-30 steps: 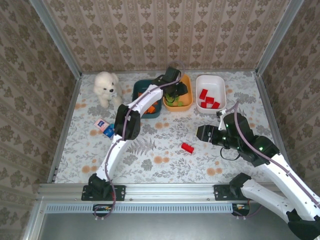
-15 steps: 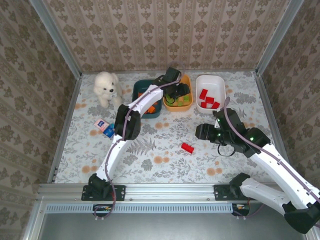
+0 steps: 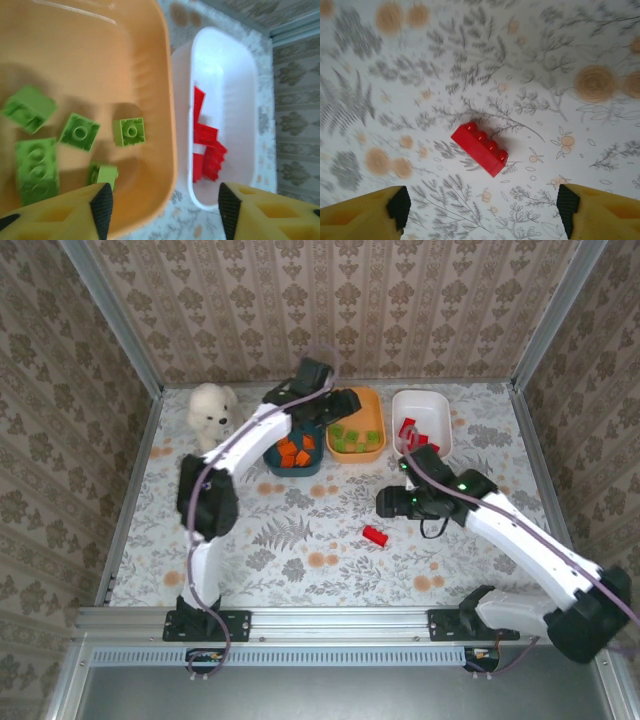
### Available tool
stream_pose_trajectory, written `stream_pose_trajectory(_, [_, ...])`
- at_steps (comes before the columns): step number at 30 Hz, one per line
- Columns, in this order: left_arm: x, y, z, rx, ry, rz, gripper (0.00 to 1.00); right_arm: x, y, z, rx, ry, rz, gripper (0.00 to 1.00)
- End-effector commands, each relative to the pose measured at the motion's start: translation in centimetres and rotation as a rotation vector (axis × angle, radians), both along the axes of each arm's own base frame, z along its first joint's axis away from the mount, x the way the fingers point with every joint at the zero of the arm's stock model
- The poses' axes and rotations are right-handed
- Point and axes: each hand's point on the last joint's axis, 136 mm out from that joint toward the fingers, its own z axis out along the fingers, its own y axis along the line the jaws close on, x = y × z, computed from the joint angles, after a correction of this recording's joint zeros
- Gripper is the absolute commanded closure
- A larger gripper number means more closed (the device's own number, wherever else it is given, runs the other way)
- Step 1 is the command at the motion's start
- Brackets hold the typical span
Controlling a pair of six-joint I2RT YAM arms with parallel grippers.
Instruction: Sort the legos into containers by color
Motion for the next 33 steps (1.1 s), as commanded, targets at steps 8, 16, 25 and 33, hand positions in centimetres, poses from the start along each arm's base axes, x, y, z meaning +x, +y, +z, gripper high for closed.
stream_pose_trajectory(8, [-12.2,9.4,-5.1,0.068,0.044,0.038,0.34,0.2,1.0,-4.9,-0.32,0.135,0.341,0.17])
stream_pose_trajectory(16, [-18.2,14.4,-6.8,0.086,0.074,0.114,0.34,-0.1,2.6,-8.4,-0.347,0.25,0.406,0.27])
stream_pose_trajectory(25, [-19.4,15.4,-6.3,0.074,0.069,0.13,0.34,0.1,3.0,-11.3,-0.382,0.305,0.417,0.45])
stream_pose_trajectory(33, [-19.9,15.4,-5.2,0.046,0.033,0.111,0.34,0.8,3.4,-11.8,-0.384,0.294,0.405,0.69])
